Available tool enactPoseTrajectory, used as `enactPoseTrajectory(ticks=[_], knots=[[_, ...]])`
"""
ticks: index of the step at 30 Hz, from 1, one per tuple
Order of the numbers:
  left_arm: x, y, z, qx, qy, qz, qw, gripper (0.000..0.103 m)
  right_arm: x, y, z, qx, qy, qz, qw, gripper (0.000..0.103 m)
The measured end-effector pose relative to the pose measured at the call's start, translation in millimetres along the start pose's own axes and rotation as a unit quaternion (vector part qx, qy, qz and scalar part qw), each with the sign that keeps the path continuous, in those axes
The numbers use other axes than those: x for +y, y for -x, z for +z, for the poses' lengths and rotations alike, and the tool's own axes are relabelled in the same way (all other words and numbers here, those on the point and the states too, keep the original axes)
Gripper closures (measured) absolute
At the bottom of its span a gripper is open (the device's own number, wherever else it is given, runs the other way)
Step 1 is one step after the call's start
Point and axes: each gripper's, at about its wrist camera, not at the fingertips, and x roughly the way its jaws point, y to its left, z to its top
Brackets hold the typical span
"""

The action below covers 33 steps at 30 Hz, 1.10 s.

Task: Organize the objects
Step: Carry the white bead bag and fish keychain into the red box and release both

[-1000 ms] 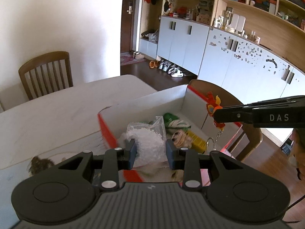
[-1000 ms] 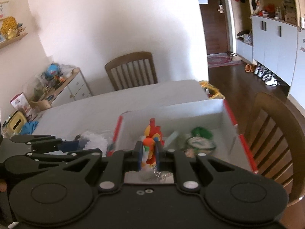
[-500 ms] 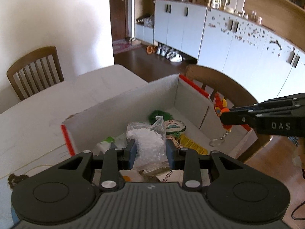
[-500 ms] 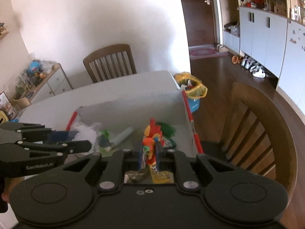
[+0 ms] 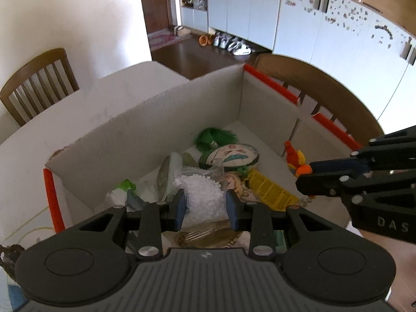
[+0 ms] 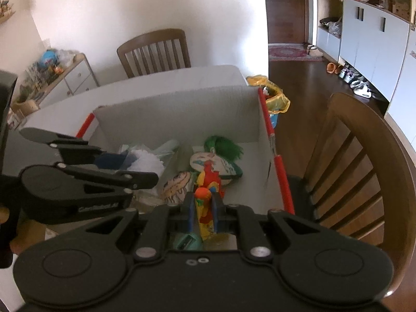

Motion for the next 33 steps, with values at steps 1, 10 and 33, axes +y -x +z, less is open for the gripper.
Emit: enactPoseTrajectory(ticks=[1,10,33], knots=[[1,-3,0,0.004,0.002,0.001,1.0,0.071,1,-3,-1,0.004,0.002,-0.002,1.0,0.091],[3,-19,-4,0.035,0.006,0.002,0.9994,0.071,2,-18,-7,0.028,0.019,-0.013,0.999,0.089],[11,14,-12,-0.009,0.05,0.008,0.9987,0.045,5,8,2,0.001,0.014,0.015,1.0,0.076]])
